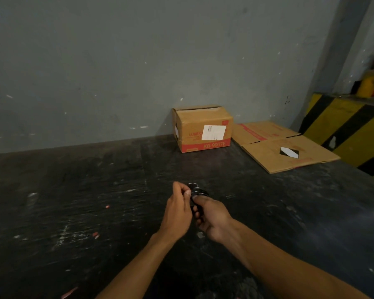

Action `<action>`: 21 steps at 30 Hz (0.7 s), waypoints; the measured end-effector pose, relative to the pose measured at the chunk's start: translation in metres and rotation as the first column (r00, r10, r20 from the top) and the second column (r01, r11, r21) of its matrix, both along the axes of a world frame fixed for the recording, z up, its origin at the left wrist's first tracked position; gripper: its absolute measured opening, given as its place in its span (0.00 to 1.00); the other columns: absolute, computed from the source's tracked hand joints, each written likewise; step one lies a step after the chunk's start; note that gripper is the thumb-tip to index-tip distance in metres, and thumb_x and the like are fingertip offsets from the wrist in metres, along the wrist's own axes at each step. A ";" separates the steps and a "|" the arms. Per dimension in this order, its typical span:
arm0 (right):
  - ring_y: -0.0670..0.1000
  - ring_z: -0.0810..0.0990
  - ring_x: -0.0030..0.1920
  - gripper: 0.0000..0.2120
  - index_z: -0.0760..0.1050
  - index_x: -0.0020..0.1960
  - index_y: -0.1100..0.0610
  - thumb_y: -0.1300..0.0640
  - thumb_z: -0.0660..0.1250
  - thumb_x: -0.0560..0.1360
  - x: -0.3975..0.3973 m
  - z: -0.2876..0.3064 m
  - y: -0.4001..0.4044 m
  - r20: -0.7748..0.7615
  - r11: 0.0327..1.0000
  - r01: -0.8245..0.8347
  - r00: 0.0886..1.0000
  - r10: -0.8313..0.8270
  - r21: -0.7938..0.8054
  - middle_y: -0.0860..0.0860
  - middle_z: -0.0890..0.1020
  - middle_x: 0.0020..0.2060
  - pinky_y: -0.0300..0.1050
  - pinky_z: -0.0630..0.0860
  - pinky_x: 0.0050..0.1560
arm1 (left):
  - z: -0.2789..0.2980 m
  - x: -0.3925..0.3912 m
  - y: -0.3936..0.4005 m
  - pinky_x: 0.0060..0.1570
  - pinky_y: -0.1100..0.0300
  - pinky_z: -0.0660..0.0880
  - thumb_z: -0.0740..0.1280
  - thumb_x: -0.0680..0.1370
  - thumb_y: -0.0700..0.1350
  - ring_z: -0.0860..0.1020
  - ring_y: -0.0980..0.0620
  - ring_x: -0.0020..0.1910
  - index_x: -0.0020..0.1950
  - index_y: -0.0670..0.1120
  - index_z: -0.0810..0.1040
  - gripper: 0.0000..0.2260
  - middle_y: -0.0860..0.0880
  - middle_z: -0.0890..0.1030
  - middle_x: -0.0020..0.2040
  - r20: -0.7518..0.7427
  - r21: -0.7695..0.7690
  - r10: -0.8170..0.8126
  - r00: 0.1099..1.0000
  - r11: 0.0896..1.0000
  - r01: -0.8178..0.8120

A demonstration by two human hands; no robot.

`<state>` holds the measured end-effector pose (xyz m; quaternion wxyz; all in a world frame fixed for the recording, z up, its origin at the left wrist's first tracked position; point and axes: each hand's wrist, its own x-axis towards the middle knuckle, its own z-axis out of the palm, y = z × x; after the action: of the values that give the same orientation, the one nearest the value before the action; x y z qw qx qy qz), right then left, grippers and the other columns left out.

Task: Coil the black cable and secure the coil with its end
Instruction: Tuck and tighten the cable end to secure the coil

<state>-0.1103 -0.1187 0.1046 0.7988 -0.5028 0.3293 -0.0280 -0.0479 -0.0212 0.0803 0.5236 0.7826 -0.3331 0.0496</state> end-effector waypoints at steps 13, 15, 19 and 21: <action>0.46 0.68 0.29 0.09 0.80 0.49 0.51 0.56 0.61 0.80 -0.001 -0.006 -0.005 0.085 0.996 -0.085 0.993 0.087 -0.023 0.48 0.73 0.29 0.40 0.66 0.28 | 0.002 0.010 -0.002 0.48 0.60 0.71 0.55 0.83 0.47 0.76 0.55 0.47 0.63 0.49 0.66 0.09 0.52 0.77 0.48 -0.360 0.003 -0.023 0.933 1.000 0.026; 0.45 0.68 0.28 0.09 0.80 0.47 0.51 0.56 0.61 0.80 -0.002 -0.006 -0.007 0.076 0.993 -0.084 0.993 0.090 -0.079 0.48 0.73 0.29 0.39 0.66 0.28 | 0.004 0.009 -0.002 0.43 0.57 0.70 0.55 0.83 0.48 0.73 0.54 0.42 0.58 0.48 0.71 0.09 0.49 0.75 0.44 -0.396 0.018 -0.041 0.917 0.998 0.053; 0.46 0.70 0.30 0.09 0.80 0.47 0.53 0.57 0.61 0.79 -0.003 0.000 -0.009 0.057 0.982 -0.110 0.991 0.120 -0.153 0.49 0.75 0.30 0.39 0.68 0.29 | 0.008 0.005 -0.003 0.42 0.57 0.72 0.56 0.83 0.46 0.74 0.52 0.41 0.51 0.49 0.71 0.05 0.48 0.75 0.43 -0.383 -0.027 -0.052 0.922 0.999 0.045; 0.47 0.72 0.32 0.09 0.80 0.51 0.57 0.59 0.61 0.79 -0.005 0.004 -0.009 0.031 0.979 -0.132 0.990 0.138 -0.153 0.51 0.77 0.32 0.39 0.71 0.30 | 0.007 0.002 -0.005 0.45 0.54 0.75 0.57 0.83 0.45 0.77 0.50 0.45 0.50 0.49 0.70 0.04 0.45 0.79 0.46 -0.395 -0.049 -0.035 0.918 0.999 0.017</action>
<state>-0.1148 -0.1277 0.1081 0.7651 -0.5823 0.2746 -0.0090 -0.0460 -0.0262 0.0873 0.5981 0.7600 -0.2296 -0.1090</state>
